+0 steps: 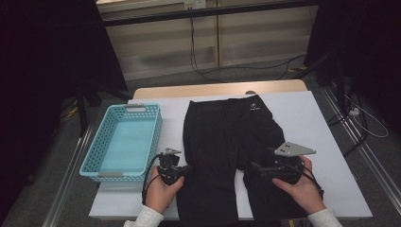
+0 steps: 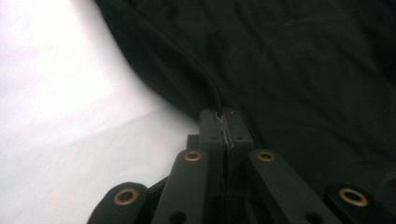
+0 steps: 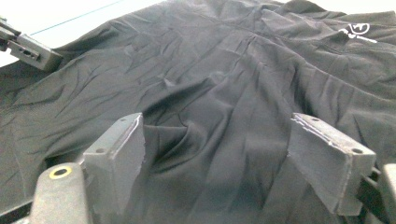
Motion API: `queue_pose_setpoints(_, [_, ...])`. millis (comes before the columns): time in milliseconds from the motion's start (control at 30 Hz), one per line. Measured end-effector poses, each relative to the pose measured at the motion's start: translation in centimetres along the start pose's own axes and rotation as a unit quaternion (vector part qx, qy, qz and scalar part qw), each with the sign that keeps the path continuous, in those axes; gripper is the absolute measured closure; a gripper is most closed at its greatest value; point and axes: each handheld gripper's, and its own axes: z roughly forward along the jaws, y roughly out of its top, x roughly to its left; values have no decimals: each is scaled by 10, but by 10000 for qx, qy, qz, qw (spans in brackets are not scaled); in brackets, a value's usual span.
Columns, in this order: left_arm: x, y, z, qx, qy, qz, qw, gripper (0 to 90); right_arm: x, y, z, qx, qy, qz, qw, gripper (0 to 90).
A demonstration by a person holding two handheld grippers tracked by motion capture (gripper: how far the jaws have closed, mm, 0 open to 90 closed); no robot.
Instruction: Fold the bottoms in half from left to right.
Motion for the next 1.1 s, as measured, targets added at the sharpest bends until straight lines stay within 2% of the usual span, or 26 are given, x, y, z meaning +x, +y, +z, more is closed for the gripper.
queue_pose_setpoints(133, [-8,7,2,-110,-232,73,9996,887,2,7,5,-90,-9,100,9999,178])
queue_pose_setpoints(233, [-17,9,5,-222,-343,203,9990,887,6,13,13,-140,84,118,9998,175])
queue_pose_setpoints(400, [-28,11,10,-343,-419,378,9978,887,9,22,28,-136,109,192,9997,165])
queue_pose_setpoints(567, [-26,12,7,-407,-484,342,9974,887,13,32,46,-118,177,281,9994,163])
queue_pose_setpoints(733, [-26,13,3,-562,-542,330,9964,887,24,43,66,2,285,195,9994,154])
queue_pose_setpoints(767, [-26,13,3,-549,-551,334,9964,887,26,45,69,22,295,148,9995,154])
queue_pose_setpoints(1100, [-24,12,4,-581,-549,352,9962,887,38,58,93,73,464,229,9986,153])
